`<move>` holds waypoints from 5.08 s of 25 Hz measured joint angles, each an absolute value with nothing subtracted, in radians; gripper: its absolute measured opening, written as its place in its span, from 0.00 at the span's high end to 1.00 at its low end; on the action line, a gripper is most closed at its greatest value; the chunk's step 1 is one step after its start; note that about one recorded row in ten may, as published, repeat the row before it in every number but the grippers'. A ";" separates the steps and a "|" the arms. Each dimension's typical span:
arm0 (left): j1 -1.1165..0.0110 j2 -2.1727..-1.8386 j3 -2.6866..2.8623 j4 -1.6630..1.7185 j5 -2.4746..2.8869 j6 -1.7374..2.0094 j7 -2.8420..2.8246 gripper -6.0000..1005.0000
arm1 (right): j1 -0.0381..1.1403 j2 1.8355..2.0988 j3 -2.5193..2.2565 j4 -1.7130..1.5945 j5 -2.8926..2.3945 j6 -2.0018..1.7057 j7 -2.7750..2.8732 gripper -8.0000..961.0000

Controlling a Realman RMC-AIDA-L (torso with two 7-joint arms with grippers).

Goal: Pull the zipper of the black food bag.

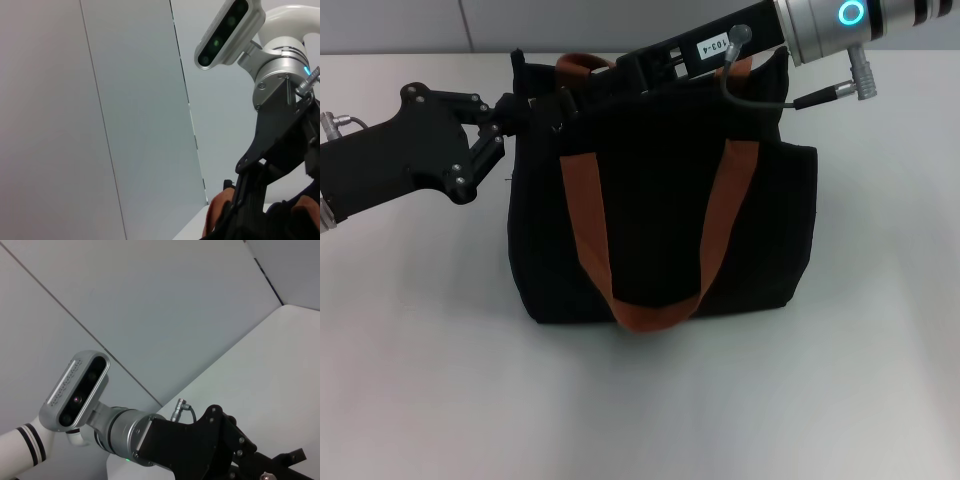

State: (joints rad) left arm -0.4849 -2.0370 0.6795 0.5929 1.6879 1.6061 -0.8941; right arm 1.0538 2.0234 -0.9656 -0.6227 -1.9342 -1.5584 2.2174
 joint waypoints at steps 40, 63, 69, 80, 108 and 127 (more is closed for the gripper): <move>-0.484 -2.025 0.680 0.594 1.687 1.609 -0.902 0.96 | 1.075 2.034 -0.989 -0.634 -1.971 -1.505 2.215 0.62; -0.487 -2.023 0.678 0.596 1.687 1.609 -0.905 0.96 | 1.093 2.040 -1.014 -0.631 -1.985 -1.488 2.215 0.69; -0.486 -2.023 0.678 0.597 1.687 1.610 -0.905 0.96 | 1.093 2.040 -1.014 -0.630 -1.985 -1.478 2.215 0.69; -0.488 -2.023 0.678 0.597 1.685 1.611 -0.905 0.96 | 1.103 2.050 -1.046 -0.633 -1.985 -1.452 2.217 0.71; -0.496 -2.024 0.678 0.597 1.679 1.615 -0.906 0.96 | 1.104 2.062 -1.056 -0.633 -1.985 -1.441 2.221 0.72; -0.488 -2.023 0.669 0.590 1.680 1.617 -0.901 0.96 | 1.095 2.060 -1.055 -0.640 -1.987 -1.444 2.223 0.78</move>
